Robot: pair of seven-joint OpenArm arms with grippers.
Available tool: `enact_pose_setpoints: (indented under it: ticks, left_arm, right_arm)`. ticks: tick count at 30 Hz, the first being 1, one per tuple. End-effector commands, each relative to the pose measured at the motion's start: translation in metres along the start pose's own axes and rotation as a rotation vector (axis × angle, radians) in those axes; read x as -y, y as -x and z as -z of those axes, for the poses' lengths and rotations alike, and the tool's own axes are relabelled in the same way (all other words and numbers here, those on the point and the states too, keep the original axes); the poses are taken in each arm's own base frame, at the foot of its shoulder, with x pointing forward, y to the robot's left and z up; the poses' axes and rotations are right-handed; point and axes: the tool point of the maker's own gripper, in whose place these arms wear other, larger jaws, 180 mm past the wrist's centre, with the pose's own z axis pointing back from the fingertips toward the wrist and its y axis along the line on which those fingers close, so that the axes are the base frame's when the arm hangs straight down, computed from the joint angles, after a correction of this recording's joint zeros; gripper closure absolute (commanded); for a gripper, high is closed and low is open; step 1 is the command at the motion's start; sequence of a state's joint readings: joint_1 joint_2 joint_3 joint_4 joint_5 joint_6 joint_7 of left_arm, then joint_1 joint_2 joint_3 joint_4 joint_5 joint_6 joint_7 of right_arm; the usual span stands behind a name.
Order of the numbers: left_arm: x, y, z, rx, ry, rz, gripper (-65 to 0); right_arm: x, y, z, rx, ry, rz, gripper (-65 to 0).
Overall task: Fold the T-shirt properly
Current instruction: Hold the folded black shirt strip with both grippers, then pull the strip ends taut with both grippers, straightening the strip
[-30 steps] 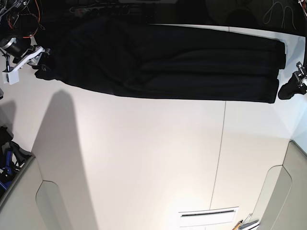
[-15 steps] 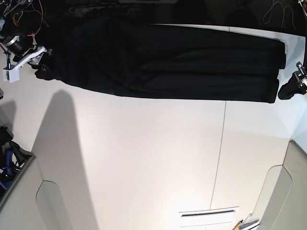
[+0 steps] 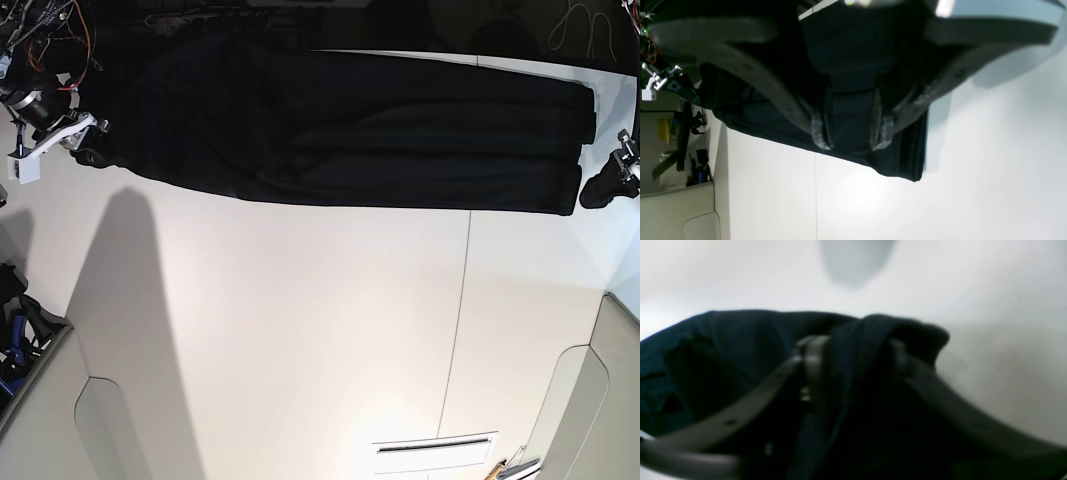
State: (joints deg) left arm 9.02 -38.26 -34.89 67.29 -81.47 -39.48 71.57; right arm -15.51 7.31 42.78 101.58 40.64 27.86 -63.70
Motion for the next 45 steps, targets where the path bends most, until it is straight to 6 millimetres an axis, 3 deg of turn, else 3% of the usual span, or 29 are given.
enact_pose_setpoints:
  ticks: [1,6,11,20,32,35,37,45]
  left_arm:
    - [0.006,-0.019,-0.008,0.04,0.01,0.041,-22.0]
    - [0.006,-0.019,-0.008,0.04,0.01,0.041,-22.0]
    - [0.006,-0.02,-0.008,0.041,0.01,0.041,-21.9]
    - [0.006,-0.019,-0.008,0.04,0.01,0.041,-22.0]
    - [0.006,-0.019,-0.008,0.04,0.01,0.041,-22.0]
    - [0.006,-0.019,-0.008,0.04,0.01,0.041,-22.0]
    - [0.006,-0.019,-0.008,0.04,0.01,0.041,-22.0]
    - [0.006,-0.019,-0.008,0.039,0.009,0.041,-22.0]
  right_arm:
    - [0.001,-0.011,-0.002,0.031,-0.004,-0.01,-15.6]
    - [0.005,-0.002,0.005,0.008,-0.01,0.03,0.0]
    - [0.004,-0.007,0.007,0.019,-0.015,0.031,0.0]
    - [-0.008,-0.049,0.014,0.11,-0.041,-0.006,0.0]
    - [0.004,-0.056,0.015,0.139,0.026,-0.032,0.0]
    - [0.004,-0.057,0.014,0.146,0.026,-0.021,-18.9]
    - [0.004,-0.059,0.014,0.155,0.028,-0.019,-27.9]
    - [0.004,-0.068,0.011,0.188,0.031,-0.031,-28.8]
